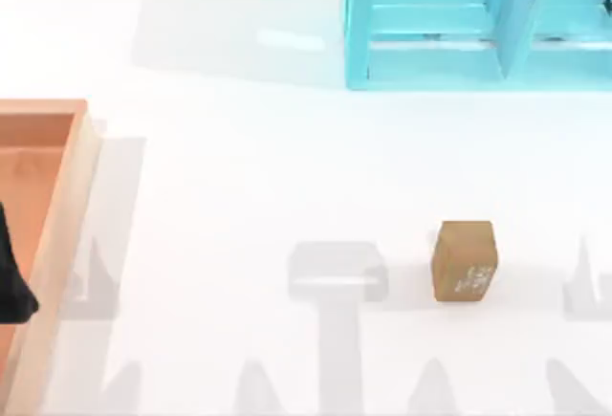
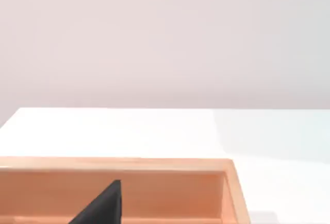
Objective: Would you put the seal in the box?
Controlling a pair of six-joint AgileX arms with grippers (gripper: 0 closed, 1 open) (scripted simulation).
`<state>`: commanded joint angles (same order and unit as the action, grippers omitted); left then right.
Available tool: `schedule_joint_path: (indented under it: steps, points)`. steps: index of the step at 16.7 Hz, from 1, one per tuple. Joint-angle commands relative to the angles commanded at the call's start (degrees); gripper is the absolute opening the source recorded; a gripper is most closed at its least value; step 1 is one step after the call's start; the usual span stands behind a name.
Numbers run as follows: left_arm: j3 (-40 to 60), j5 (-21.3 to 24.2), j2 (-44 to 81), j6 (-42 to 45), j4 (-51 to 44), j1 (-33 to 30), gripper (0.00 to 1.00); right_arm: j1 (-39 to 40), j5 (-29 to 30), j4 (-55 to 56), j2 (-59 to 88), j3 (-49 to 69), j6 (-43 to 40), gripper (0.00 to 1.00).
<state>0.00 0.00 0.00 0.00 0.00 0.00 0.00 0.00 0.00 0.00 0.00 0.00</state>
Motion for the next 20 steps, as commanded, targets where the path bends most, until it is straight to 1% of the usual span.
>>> schedule_joint_path:
  steps: [3,5,7,9,12,16,18,20]
  points:
    - [0.49,-0.12,0.36,-0.42,-0.41,-0.37,1.00,0.00,0.00,0.00,0.00,0.00,0.00,1.00]
    - [3.06,-0.49,2.44,-2.48,-2.22,-2.35,1.00,0.00,0.00,0.00,0.00,0.00,0.00,1.00]
    - [8.33,-0.63,7.05,-5.92,-5.03,-6.38,1.00,0.00,0.00,0.00,0.00,0.00,0.00,1.00]
    - [15.78,-0.80,13.78,-9.72,-8.40,-11.44,1.00,0.00,0.00,0.00,0.00,0.00,0.00,1.00]
    - [31.67,-2.06,28.70,-15.18,-14.70,-19.67,1.00,0.00,0.00,0.00,0.00,0.00,0.00,1.00]
    - [59.64,-5.09,55.67,-22.54,-23.39,-29.86,1.00,0.00,0.00,0.00,0.00,0.00,0.00,1.00]
    - [73.47,-6.45,68.88,-26.60,-27.84,-33.58,1.00,0.00,0.00,0.00,0.00,0.00,0.00,1.00]
    - [85.19,-7.11,79.75,-30.84,-32.39,-36.49,1.00,0.00,0.00,0.00,0.00,0.00,0.00,1.00]
